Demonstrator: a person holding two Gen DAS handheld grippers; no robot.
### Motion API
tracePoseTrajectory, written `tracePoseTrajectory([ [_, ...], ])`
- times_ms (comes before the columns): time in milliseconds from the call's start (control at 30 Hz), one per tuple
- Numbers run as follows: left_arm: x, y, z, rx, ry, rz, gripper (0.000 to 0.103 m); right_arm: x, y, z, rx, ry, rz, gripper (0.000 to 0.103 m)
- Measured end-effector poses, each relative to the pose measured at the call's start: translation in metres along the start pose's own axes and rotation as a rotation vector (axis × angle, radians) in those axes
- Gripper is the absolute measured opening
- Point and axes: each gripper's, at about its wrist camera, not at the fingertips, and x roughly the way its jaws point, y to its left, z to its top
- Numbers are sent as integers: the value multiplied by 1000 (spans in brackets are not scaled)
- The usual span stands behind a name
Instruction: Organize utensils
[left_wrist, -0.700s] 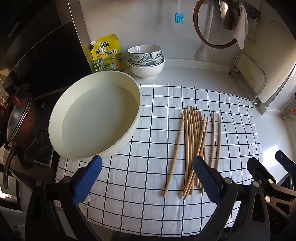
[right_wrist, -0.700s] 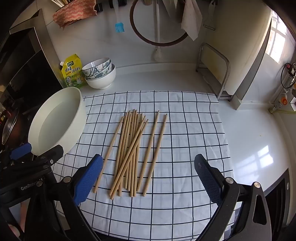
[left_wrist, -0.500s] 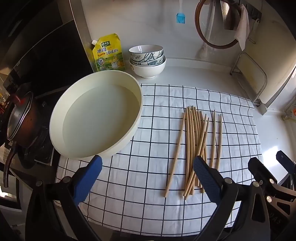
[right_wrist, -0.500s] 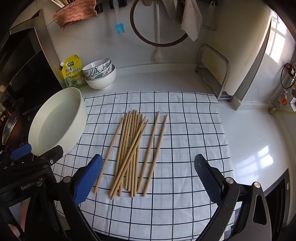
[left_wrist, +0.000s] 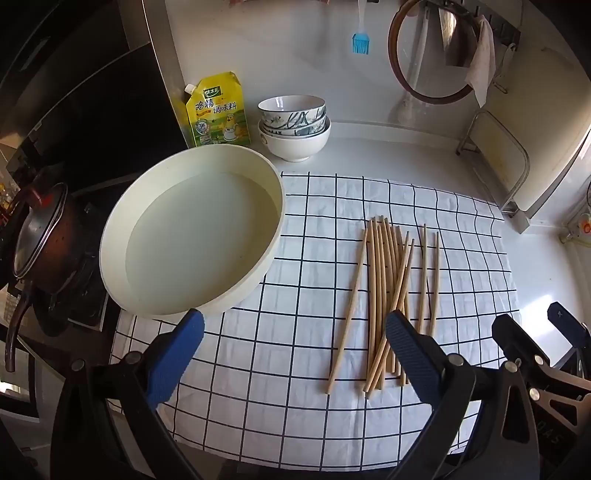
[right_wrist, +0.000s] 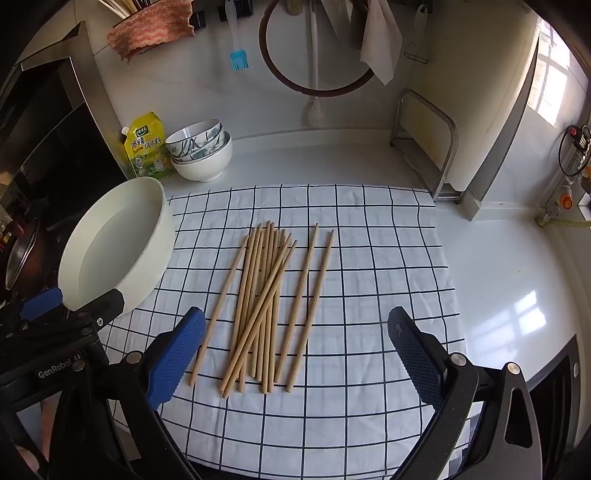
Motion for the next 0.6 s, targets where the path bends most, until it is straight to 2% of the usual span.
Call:
tracePoseTrajectory([
  [600,-3,5,-2,-4,-5,16,97,-7,1,-1,2,-7,4,94],
])
